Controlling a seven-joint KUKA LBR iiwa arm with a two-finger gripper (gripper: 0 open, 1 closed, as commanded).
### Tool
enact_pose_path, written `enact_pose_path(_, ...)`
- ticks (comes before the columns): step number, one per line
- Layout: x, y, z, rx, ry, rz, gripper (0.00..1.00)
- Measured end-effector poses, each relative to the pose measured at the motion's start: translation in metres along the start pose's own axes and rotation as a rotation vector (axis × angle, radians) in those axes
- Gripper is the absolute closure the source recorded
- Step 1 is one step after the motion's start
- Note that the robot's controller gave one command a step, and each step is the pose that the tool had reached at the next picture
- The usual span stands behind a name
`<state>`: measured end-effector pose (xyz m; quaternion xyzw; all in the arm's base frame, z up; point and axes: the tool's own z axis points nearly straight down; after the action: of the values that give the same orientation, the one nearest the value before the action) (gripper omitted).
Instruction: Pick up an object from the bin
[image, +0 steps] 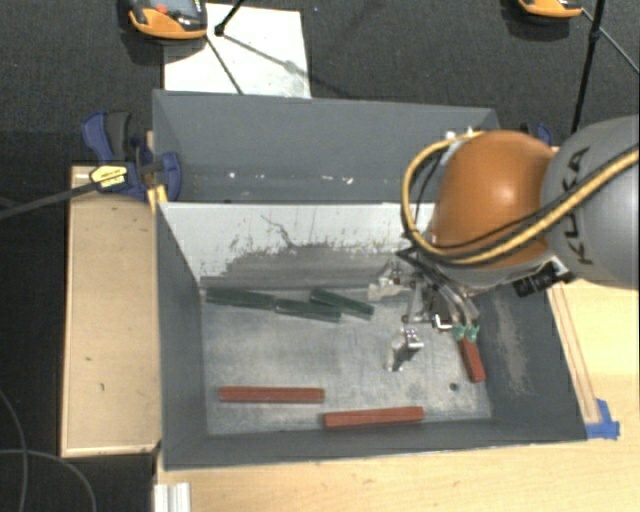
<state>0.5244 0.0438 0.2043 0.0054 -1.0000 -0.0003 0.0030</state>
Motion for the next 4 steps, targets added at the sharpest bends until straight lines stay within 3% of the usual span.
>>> enact_pose_path(1, -0.002, 0.0, -0.004, 0.0, -0.008, 0.001, 0.0)
enact_pose_path(2, -0.009, 0.014, 0.012, 0.002, -0.015, -0.037, 0.0)
enact_pose_path(3, -0.024, 0.045, 0.062, 0.0, -0.009, -0.086, 0.0)
enact_pose_path(4, -0.002, 0.087, 0.08, 0.0, -0.006, 0.029, 0.0)
